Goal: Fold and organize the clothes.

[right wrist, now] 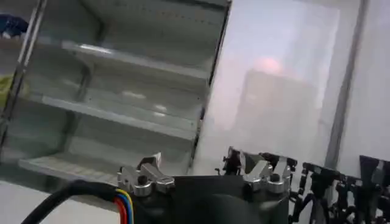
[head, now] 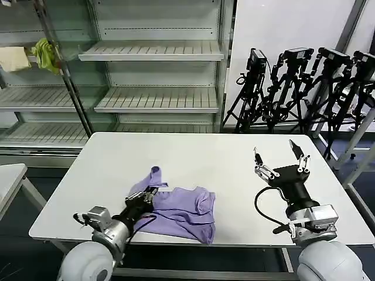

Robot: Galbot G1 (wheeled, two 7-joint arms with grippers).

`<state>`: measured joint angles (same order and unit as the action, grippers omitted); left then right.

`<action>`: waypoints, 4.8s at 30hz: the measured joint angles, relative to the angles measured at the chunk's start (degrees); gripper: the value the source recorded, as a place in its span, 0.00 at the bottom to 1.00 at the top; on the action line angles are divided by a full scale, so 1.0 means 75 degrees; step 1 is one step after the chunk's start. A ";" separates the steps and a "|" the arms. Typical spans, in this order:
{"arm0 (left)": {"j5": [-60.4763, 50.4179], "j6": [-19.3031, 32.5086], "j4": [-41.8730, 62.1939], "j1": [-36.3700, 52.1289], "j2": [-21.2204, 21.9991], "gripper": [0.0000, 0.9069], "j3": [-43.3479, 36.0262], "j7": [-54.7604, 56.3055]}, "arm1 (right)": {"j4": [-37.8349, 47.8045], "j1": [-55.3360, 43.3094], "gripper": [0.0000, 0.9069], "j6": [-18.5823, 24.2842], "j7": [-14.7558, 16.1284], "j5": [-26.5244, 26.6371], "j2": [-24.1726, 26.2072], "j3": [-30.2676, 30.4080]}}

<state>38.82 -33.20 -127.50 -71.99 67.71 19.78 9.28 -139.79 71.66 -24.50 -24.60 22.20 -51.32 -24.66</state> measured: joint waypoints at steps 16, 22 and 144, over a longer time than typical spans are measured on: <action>-0.0274 0.0008 0.0149 0.0076 0.0197 0.01 -0.1040 -0.0054 | 0.0014 0.0103 1.00 0.0089 0.0019 -0.0104 -0.0077 -0.0070; -0.0409 0.0012 0.0254 0.0148 0.0278 0.01 -0.1248 -0.0073 | 0.0032 0.0153 1.00 0.0129 0.0038 -0.0169 -0.0105 -0.0036; -0.0608 0.0101 0.1153 -0.0961 0.0812 0.00 0.0755 -0.0067 | -0.0843 0.0123 1.00 0.0231 0.0191 -0.0224 -0.0041 0.0219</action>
<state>34.26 -32.44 -118.85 -79.19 73.80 25.44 8.78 -146.11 72.59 -22.77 -23.17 20.52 -51.63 -23.02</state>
